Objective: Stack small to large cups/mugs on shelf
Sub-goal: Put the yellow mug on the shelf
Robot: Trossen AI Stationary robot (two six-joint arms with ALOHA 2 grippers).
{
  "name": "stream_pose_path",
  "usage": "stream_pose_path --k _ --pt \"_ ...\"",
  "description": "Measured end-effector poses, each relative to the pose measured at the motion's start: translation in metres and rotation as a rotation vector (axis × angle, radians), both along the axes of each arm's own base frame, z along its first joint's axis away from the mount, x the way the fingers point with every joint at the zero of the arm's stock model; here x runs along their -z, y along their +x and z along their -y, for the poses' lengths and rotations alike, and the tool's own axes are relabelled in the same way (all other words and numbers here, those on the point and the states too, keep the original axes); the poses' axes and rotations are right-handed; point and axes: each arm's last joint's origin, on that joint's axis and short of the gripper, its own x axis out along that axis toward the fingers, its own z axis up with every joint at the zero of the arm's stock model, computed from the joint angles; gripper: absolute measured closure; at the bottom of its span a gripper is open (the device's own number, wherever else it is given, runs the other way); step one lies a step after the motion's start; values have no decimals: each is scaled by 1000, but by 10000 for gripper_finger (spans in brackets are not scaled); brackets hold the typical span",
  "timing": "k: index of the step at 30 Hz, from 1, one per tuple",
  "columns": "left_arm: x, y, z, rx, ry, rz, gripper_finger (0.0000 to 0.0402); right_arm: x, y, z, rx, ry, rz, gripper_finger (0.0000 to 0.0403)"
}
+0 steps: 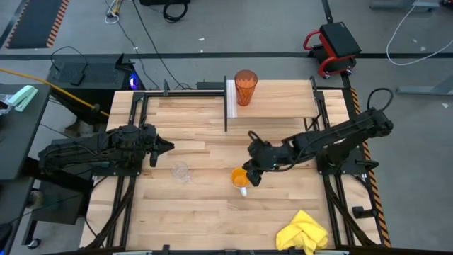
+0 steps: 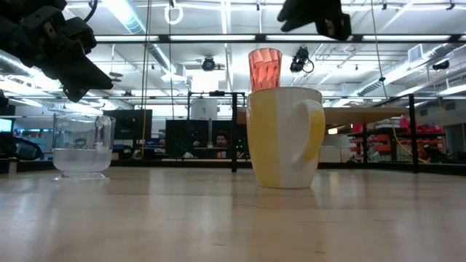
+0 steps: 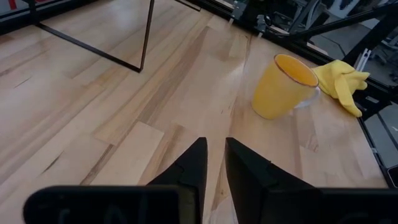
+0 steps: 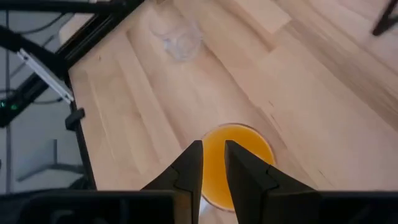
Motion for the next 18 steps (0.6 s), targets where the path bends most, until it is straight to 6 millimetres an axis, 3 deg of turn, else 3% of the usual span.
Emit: stream_pose_path --k 4,8,18 --pt "0 0 0 0 0 0 339 -15 20 -13 -102 -46 32 328" --pt "0 0 0 0 0 0 334 -44 35 -29 -248 -152 119 328" --pt "0 0 0 0 0 0 336 -108 40 -36 -431 -371 369 328"
